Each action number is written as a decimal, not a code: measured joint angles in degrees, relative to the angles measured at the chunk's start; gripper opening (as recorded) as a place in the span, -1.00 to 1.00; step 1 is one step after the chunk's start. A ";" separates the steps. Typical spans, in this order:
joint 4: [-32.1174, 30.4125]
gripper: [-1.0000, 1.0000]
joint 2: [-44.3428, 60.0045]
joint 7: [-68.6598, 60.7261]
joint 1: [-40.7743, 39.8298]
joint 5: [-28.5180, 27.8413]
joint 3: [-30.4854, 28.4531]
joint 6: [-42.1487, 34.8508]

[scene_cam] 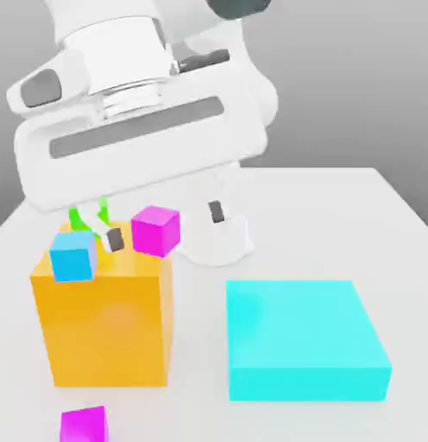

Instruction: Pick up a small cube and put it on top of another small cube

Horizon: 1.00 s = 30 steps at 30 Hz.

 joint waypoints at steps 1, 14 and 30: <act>0.08 0.00 1.94 -1.30 -0.25 0.72 -0.16 0.36; -0.03 0.00 21.73 -10.31 -3.71 -2.10 -2.03 9.26; 1.39 -1.00 32.18 -13.78 -6.55 -1.77 -0.19 17.60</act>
